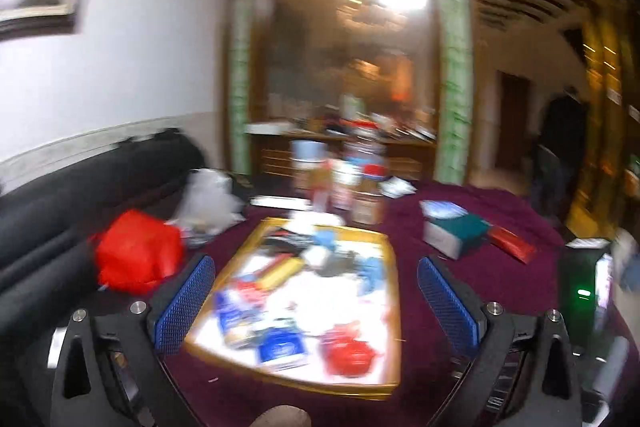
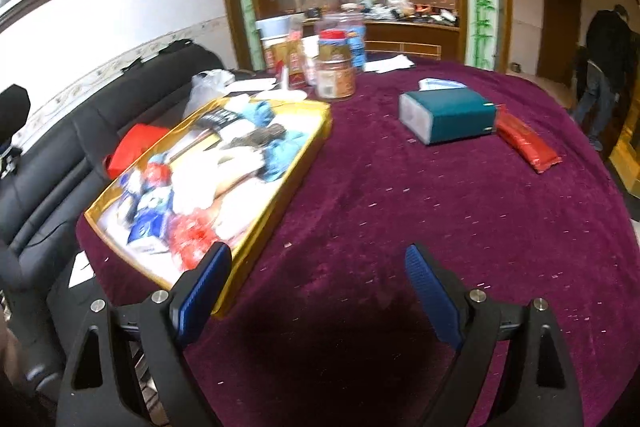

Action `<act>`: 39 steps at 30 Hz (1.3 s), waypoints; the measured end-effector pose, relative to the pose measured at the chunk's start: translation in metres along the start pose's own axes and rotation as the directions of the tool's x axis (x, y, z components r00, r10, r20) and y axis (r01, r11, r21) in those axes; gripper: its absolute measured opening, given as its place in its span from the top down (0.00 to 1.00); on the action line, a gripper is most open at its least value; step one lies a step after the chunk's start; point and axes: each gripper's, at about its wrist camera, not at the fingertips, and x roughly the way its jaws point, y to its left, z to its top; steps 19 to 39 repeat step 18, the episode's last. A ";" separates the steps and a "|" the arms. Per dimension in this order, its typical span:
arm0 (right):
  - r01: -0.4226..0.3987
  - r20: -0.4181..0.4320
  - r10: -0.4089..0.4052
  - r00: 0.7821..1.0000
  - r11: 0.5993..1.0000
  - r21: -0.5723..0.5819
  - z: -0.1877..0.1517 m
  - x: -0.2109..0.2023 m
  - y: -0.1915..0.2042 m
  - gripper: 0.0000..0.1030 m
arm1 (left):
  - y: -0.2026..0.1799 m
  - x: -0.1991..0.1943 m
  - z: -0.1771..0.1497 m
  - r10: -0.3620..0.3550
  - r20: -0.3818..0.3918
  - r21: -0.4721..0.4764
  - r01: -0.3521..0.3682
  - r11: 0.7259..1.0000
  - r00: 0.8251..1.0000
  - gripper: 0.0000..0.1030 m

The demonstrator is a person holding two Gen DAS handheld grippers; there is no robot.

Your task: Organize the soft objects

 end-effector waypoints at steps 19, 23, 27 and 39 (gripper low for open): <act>-0.104 0.000 0.104 0.995 0.994 0.023 -0.001 -0.008 -0.053 0.07 | -0.045 0.044 -0.002 0.153 -0.198 0.051 -0.146 0.988 0.968 0.01; -0.104 0.000 0.104 0.995 0.994 0.023 -0.001 -0.008 -0.053 0.07 | -0.045 0.044 -0.002 0.153 -0.198 0.051 -0.146 0.988 0.968 0.01; -0.104 0.000 0.104 0.995 0.994 0.023 -0.001 -0.008 -0.053 0.07 | -0.045 0.044 -0.002 0.153 -0.198 0.051 -0.146 0.988 0.968 0.01; -0.104 0.000 0.104 0.995 0.994 0.023 -0.001 -0.008 -0.053 0.07 | -0.045 0.044 -0.002 0.153 -0.198 0.051 -0.146 0.988 0.968 0.01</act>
